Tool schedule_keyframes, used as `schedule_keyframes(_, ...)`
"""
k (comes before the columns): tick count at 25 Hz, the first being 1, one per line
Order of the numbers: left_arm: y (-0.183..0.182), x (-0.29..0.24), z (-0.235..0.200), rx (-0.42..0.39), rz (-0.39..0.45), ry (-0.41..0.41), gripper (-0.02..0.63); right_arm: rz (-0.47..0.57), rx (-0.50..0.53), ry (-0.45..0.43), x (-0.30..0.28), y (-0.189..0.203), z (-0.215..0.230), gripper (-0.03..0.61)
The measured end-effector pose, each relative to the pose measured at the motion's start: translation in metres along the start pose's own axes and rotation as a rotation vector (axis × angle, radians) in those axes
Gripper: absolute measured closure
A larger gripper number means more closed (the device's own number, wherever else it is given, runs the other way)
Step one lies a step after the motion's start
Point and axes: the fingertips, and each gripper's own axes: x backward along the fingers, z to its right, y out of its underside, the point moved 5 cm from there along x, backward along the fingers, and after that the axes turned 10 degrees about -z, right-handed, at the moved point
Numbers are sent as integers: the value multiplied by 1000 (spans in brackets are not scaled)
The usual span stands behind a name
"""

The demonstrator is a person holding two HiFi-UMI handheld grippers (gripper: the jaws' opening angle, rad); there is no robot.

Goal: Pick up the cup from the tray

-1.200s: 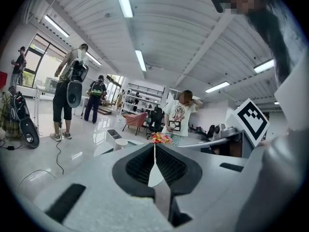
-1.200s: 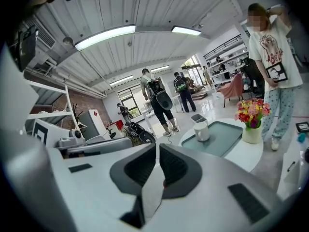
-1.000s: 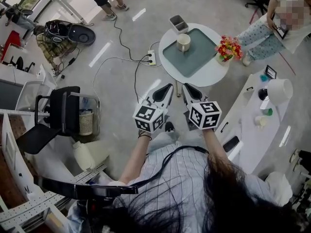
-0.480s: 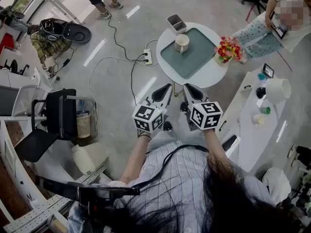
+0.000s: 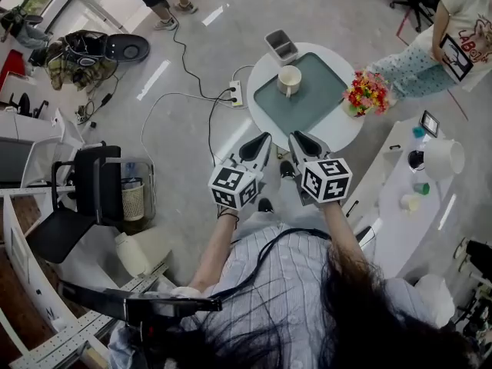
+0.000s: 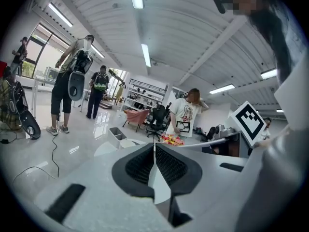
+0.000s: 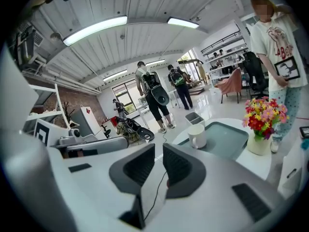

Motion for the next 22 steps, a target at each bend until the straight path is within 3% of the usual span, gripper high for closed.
schedule_keyframes(15,-18,-74,-49,59,-45,-77,600,-149,-1,-29,-85,-33,86,520)
schedule_keyframes(17,-18,-81,-53,61,-54,-84,600,-172,0,-45,-99,-35,93,465)
schedule_keyframes(19,-17,-88,-57,65,-62,-88,600,-193,8,-58,-113,-37,98,352)
schedule_keyframes(22,-18,-98,-62,69,-75,-92,600,-219,4,-60,-135,-37,109,315)
